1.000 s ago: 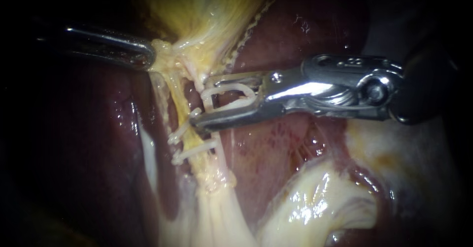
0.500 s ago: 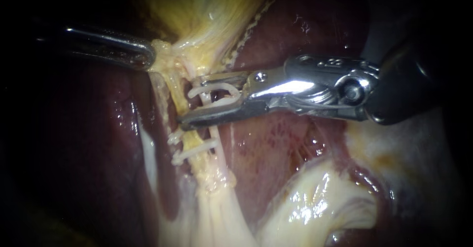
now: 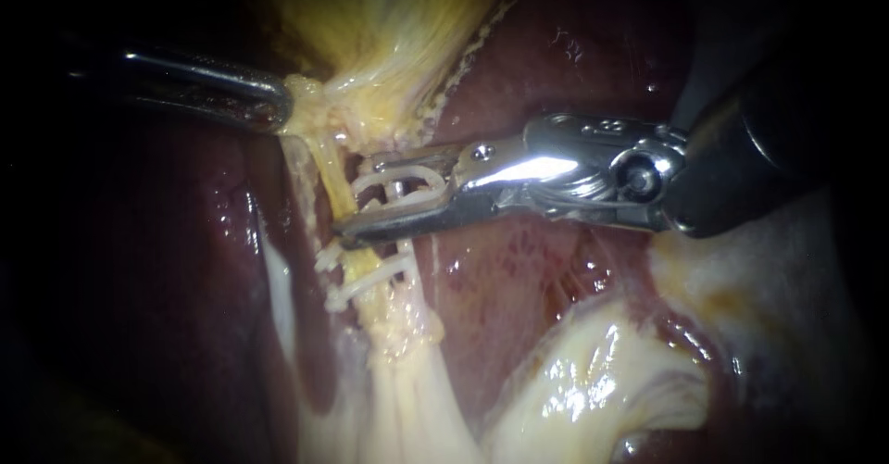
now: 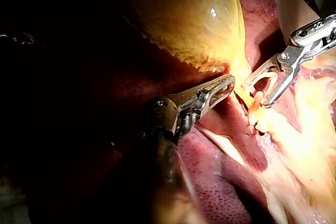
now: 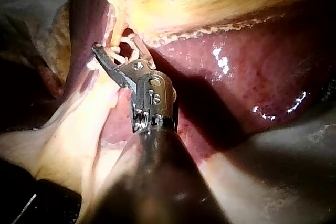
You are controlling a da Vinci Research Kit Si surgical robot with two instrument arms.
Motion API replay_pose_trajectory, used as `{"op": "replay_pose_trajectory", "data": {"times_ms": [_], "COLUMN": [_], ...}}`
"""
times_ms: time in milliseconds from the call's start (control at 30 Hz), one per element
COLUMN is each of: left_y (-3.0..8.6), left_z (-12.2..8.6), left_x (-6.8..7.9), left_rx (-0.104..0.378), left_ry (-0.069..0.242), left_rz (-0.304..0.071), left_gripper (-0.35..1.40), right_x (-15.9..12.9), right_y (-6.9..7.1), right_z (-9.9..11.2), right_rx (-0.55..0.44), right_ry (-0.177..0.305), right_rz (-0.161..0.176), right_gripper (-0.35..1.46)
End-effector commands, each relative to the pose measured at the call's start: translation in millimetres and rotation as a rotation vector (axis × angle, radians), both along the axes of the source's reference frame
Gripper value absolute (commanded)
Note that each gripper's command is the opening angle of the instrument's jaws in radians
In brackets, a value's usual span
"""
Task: Clipping third clip left tube
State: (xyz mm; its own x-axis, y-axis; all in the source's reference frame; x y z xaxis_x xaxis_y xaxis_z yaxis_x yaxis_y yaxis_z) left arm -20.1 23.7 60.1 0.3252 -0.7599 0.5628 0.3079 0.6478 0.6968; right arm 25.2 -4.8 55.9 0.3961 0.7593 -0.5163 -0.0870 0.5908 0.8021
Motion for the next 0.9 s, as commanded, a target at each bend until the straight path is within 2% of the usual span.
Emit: {"op": "replay_pose_trajectory", "data": {"times_ms": [33, 300, 533, 633, 900], "left_y": [0.0, -0.1, -0.2, -0.2, -0.2], "left_z": [0.1, 0.2, 0.3, 0.3, 0.3], "left_x": [0.0, -0.1, -0.3, -0.3, -0.3], "left_rx": [0.000, 0.000, -0.005, -0.005, -0.005], "left_ry": [0.000, -0.001, -0.002, -0.002, -0.002], "left_rz": [0.000, 0.002, 0.006, 0.006, 0.006], "left_gripper": [-0.35, -0.35, -0.35, -0.35, -0.35], "right_x": [0.0, 0.8, 2.6, 3.1, 3.8], "right_y": [0.1, 0.6, 0.2, 0.1, 0.0], "right_z": [0.2, 1.0, 1.5, 1.5, 0.5], "right_rx": [0.005, 0.018, 0.043, 0.078, 0.190], "right_ry": [-0.002, -0.002, 0.010, 0.048, 0.229], "right_rz": [0.002, 0.001, -0.003, 0.012, 0.040], "right_gripper": [0.50, 0.50, 0.50, 0.50, 0.49]}}
